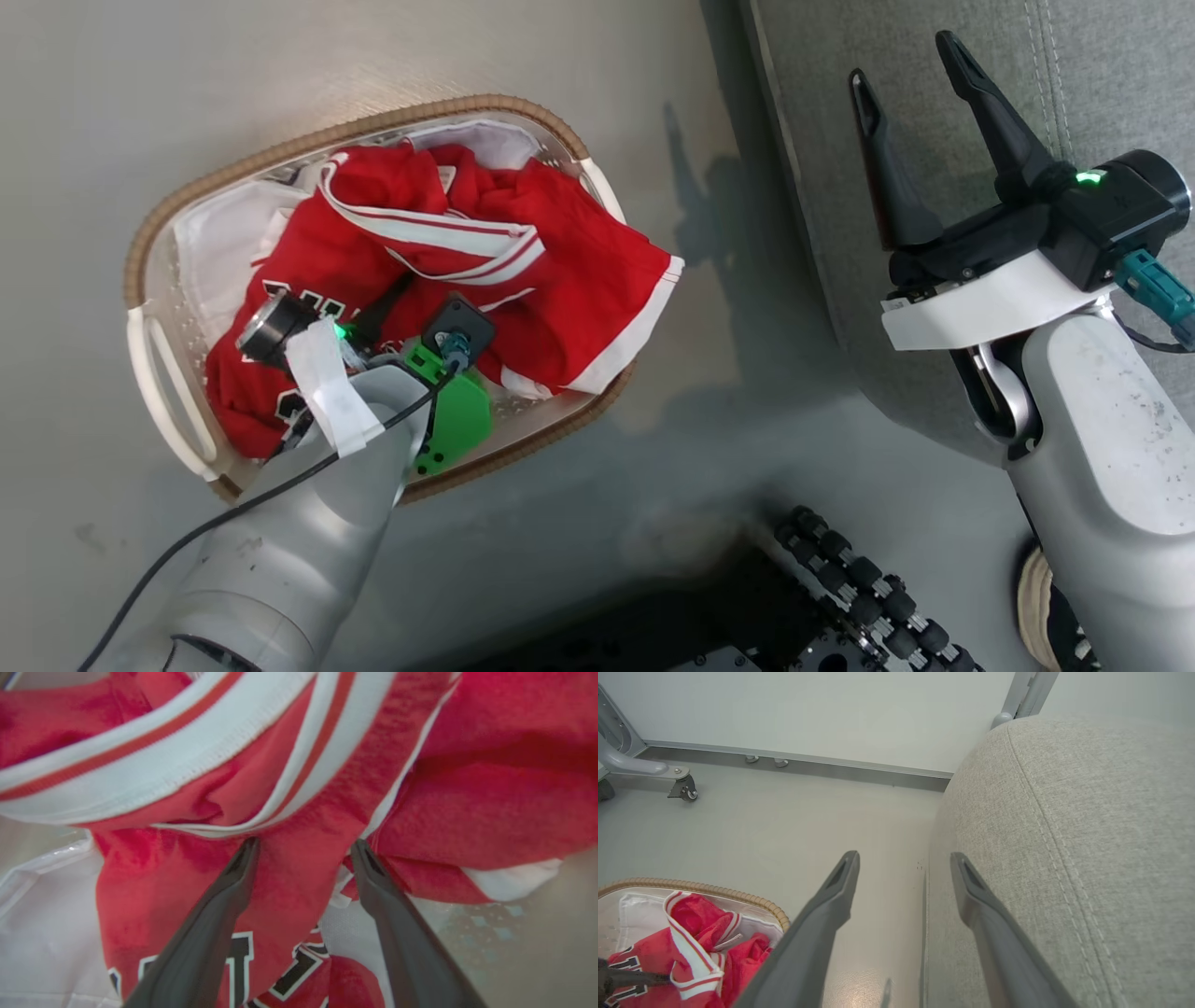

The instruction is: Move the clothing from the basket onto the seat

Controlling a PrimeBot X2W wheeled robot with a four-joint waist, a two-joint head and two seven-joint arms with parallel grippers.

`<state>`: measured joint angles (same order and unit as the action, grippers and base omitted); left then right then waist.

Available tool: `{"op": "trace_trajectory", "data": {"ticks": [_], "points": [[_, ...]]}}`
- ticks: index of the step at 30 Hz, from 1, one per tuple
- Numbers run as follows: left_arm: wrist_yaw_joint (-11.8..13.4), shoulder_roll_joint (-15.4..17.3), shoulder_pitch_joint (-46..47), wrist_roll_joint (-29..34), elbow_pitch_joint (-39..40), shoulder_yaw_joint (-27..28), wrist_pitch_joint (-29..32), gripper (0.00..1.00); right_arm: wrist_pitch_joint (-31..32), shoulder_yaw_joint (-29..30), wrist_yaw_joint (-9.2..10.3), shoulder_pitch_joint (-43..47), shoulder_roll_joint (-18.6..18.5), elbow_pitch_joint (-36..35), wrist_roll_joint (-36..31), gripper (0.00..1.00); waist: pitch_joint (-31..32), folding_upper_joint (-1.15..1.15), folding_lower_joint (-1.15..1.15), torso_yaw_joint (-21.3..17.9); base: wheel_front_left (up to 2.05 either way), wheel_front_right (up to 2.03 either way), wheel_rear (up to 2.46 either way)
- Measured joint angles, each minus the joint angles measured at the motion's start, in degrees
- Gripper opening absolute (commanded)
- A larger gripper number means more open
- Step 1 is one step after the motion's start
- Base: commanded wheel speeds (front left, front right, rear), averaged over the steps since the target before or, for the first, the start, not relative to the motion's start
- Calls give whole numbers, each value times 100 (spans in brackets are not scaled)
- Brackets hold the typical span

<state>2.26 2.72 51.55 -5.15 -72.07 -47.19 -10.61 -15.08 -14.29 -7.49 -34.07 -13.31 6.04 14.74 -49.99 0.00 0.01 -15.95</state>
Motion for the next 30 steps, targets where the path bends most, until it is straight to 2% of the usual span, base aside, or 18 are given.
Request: {"op": "trace_trajectory", "data": {"ticks": [1, 3, 5, 6, 7, 8, 12, 17, 30], "points": [[99, 8, 46, 35, -29, -20, 2, 100, 0, 7, 0, -3, 10, -13, 0, 100, -53, 0, 0, -29, 0, 0, 0], [489, 9, 73, 51, -60, 12, -7, 100, 0, 25, 0, -4, 22, -24, -1, 100, -134, 0, 0, -82, 0, 0, 0], [697, 9, 71, -13, -78, 66, -58, 100, 0, 44, 0, -4, 31, -24, -1, 100, -179, 0, 0, -117, 0, 0, 0], [734, 10, 69, -44, -86, 67, -63, 36, 0, 43, 0, -4, 37, -19, -2, 100, -184, 0, 0, -131, 0, 0, 0], [777, 7, 59, -82, -91, 91, -78, 0, 0, 41, 0, -4, 47, -8, -2, 100, -176, 0, 0, -135, 0, 0, 0], [793, 5, 42, -126, -96, 101, -112, 0, 0, 33, 0, -3, 60, 9, -3, 100, -157, 0, 0, -137, 0, 0, 0], [528, 55, 20, -358, -104, 261, -290, 0, 0, -34, 0, 5, 203, 60, 42, 100, 10, 0, -1, -139, 0, 0, 0], [456, 148, -280, -597, 45, 442, -416, 0, -1, -160, 0, 168, 346, 166, 68, 100, 361, 0, 0, -152, 0, 0, 0], [590, 391, -1677, -794, 2353, 1063, -452, 0, -1, -338, -2, 917, 380, 482, 127, 100, 1745, 0, -2, 72, 0, 0, 0]]}}
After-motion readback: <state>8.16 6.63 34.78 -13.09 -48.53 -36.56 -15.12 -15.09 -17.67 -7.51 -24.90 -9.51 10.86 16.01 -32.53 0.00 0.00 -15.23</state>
